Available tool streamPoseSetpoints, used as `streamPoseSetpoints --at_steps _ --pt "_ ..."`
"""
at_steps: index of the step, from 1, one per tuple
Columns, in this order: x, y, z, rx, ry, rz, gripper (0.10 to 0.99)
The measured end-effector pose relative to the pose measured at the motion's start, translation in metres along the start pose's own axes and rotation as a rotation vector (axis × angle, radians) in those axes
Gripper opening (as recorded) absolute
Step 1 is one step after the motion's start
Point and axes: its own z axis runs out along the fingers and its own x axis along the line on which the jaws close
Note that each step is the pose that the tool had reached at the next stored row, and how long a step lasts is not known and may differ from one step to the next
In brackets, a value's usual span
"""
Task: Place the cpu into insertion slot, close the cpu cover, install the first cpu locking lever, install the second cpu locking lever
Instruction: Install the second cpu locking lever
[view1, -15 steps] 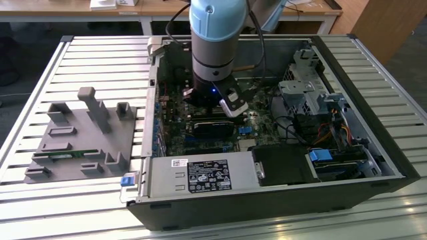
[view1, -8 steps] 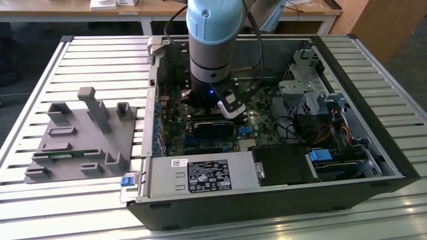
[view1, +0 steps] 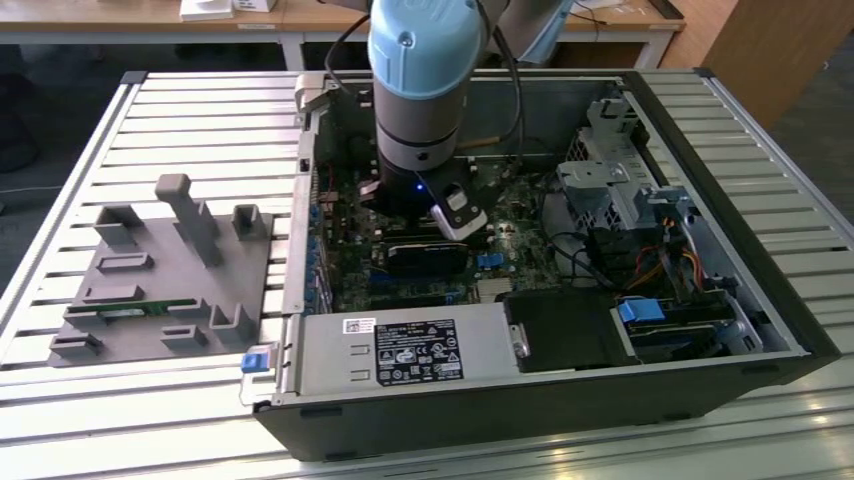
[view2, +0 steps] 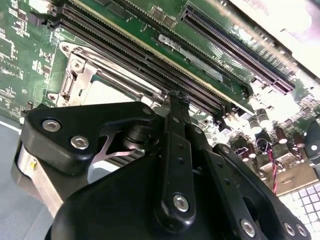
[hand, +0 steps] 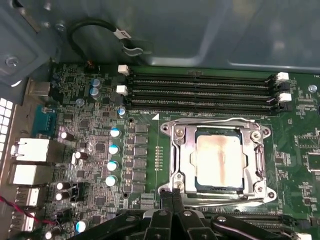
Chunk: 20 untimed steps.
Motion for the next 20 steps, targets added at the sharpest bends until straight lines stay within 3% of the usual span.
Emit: streamPoseSetpoints --at_steps 5,15,20 --pt "0.0004 -0.0005 0.0020 -0.036 -0.0007 0.001 0.106" --pt "0.0051 -0.0017 0.0065 -0.067 -0.0013 0.001 0.106" --pt "0.0052 -0.0012 0.0046 -0.068 -0.0014 0.001 0.106"
